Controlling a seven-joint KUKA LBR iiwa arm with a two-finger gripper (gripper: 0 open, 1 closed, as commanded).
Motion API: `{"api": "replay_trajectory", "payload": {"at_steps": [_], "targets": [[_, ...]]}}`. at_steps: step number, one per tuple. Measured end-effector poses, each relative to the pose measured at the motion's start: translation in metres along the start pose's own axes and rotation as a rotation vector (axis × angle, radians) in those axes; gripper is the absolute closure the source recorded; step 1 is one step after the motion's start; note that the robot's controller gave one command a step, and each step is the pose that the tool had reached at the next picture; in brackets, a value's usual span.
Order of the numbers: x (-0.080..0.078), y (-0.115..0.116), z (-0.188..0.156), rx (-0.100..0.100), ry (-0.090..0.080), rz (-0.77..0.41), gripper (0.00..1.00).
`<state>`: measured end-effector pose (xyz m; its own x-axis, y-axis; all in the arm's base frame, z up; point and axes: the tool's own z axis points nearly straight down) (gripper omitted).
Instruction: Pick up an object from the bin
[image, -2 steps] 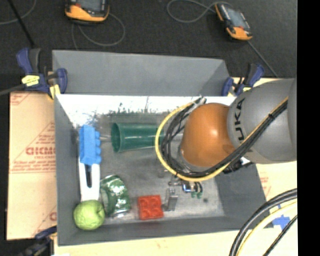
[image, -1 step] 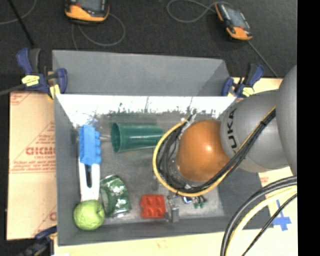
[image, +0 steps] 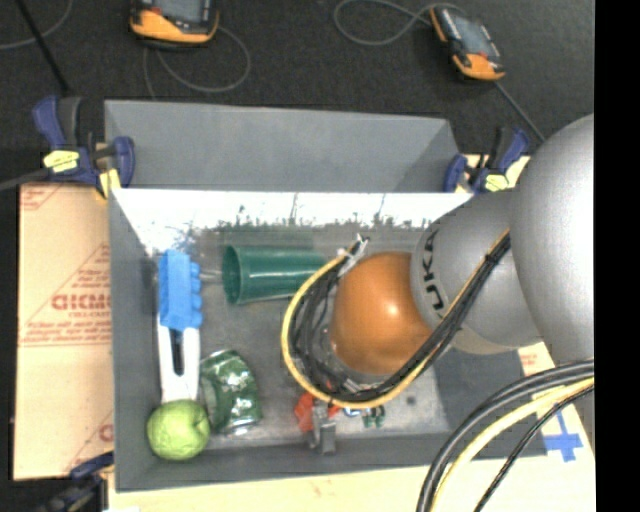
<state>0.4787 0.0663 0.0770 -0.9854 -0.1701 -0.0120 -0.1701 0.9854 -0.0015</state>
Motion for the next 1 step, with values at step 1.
{"api": "replay_trajectory", "payload": {"at_steps": [1], "targets": [[-0.0022,0.0419,0.0018,-0.003,0.009,0.024,1.0]]}}
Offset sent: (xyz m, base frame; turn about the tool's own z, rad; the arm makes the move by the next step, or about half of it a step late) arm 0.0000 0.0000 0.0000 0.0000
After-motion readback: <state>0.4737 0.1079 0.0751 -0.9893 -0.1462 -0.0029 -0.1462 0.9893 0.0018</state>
